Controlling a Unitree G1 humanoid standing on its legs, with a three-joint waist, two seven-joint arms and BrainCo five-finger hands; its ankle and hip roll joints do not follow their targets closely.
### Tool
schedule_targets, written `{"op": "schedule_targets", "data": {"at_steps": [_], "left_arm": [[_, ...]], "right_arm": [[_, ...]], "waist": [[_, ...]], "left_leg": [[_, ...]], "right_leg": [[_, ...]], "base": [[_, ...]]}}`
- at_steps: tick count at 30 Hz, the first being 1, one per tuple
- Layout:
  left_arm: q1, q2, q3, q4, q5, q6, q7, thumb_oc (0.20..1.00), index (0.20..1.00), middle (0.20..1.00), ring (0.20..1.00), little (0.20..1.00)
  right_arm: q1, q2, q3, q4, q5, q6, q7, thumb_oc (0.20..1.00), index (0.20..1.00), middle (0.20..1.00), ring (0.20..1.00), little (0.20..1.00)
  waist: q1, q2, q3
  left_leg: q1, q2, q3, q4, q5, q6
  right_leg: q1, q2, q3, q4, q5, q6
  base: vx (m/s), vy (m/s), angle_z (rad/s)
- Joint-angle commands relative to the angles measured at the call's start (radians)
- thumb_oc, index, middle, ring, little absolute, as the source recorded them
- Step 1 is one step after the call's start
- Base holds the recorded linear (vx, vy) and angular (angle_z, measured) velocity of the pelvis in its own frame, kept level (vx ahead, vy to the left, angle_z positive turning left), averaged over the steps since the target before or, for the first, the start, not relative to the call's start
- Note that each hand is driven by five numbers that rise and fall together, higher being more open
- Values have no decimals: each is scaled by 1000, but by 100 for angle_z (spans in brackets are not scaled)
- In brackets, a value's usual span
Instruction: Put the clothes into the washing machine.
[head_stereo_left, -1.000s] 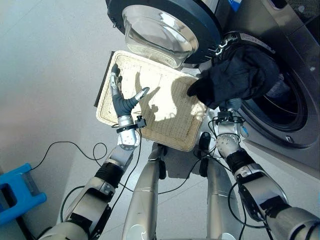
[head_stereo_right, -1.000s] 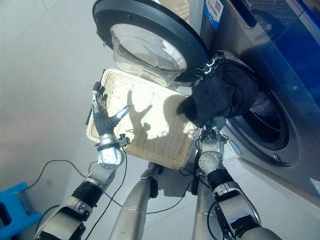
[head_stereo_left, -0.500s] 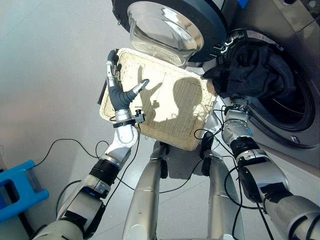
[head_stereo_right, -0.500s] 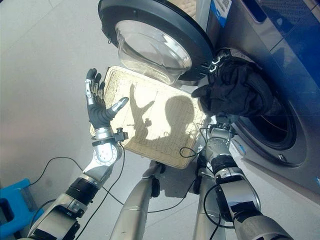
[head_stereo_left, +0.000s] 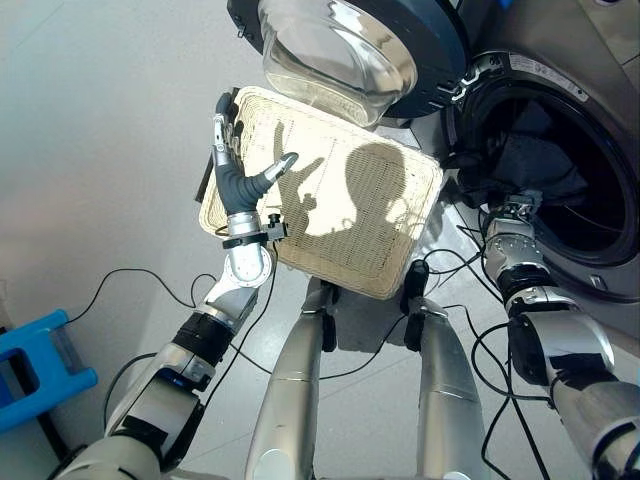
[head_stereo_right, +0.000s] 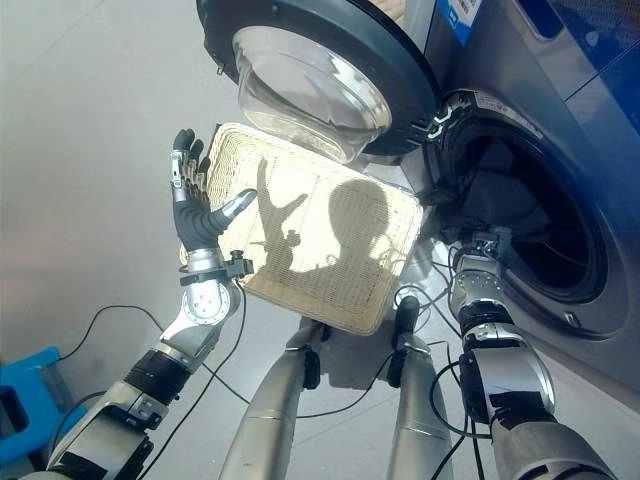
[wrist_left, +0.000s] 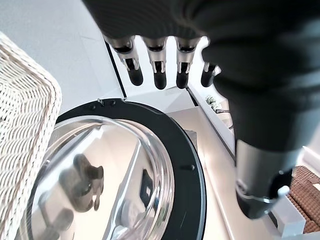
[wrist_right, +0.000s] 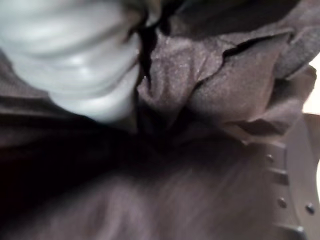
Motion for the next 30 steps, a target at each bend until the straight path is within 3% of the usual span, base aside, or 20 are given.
{"op": "schedule_targets", "data": {"at_steps": [1,5,8,12,13,15,16,17,18,24,26,30], "left_arm": [[-26,-36,32,-75,25,-50,33,1000,1000,1000,1000,1000],[-17,-26,36,-101,11,-23,27,1000,1000,1000,1000,1000],[-9,-16,38,-123,0,-9,23,1000,1000,1000,1000,1000],[12,14,36,-168,-18,16,16,1000,1000,1000,1000,1000],[19,23,36,-177,-25,20,13,1000,1000,1000,1000,1000],[23,22,32,-183,-21,26,16,1000,1000,1000,1000,1000],[27,25,31,-190,-21,32,20,1000,1000,1000,1000,1000],[27,25,31,-190,-21,32,20,1000,1000,1000,1000,1000],[27,39,36,-199,-27,35,26,1000,1000,1000,1000,1000],[56,51,38,-221,-37,45,35,1000,1000,1000,1000,1000],[66,55,33,-224,-42,47,35,1000,1000,1000,1000,1000],[72,56,26,-237,-40,49,45,1000,1000,1000,1000,1000]], "right_arm": [[-30,-68,3,-25,-6,-105,22,200,200,200,200,200],[-47,-108,-23,-34,55,-197,45,200,200,200,200,200],[-55,-128,-31,-43,101,-223,58,200,200,200,200,200],[-67,-170,-47,-101,159,-381,53,200,200,200,200,200],[-71,-182,-52,-123,153,-451,31,200,200,200,200,200],[-79,-191,-52,-132,129,-500,-1,200,200,200,200,200],[-90,-206,-49,-146,96,-557,-48,200,200,200,200,200],[-90,-206,-49,-146,96,-557,-48,200,200,200,200,200],[-106,-235,-51,-171,37,-652,-143,200,200,200,200,200],[-116,-309,-83,-184,-88,-859,-344,200,200,200,200,200],[-119,-326,-85,-186,-113,-910,-403,200,200,200,200,200],[-127,-345,-96,-213,-117,-939,-428,200,200,200,200,200]], "waist": [[-14,81,-18],[-15,92,-18],[-14,94,-18],[-16,89,-18],[-17,85,-18],[-19,81,-18],[-20,79,-18],[-20,79,-18],[-23,75,-18],[-30,78,-18],[-31,80,-18],[-32,85,-18]], "left_leg": [[15,-96,16,43,-94,-7],[22,-99,15,43,-96,-8],[22,-100,17,41,-95,-9],[18,-94,19,41,-97,-8],[19,-92,19,44,-99,-6],[19,-89,20,46,-103,-6],[24,-87,23,47,-109,-7],[24,-87,23,47,-109,-7],[14,-83,27,44,-99,-4],[18,-80,31,49,-104,-5],[26,-80,32,55,-115,-6],[14,-78,37,57,-105,-5]], "right_leg": [[11,-7,-85,36,16,78],[13,-10,-82,38,14,80],[15,-11,-82,34,15,81],[11,-13,-84,34,20,86],[10,-12,-84,36,21,87],[11,-11,-83,39,18,89],[14,-9,-82,43,12,90],[14,-9,-82,43,12,90],[4,-6,-83,39,23,86],[5,-7,-78,42,19,84],[11,-8,-75,48,8,87],[-1,-10,-77,48,18,82]], "base": [[0,0,0],[0,0,0],[0,0,0],[0,0,0],[31,-28,0],[15,-10,-1],[0,0,0],[0,0,0],[0,0,0],[20,6,-2],[17,3,-1],[0,0,0]]}}
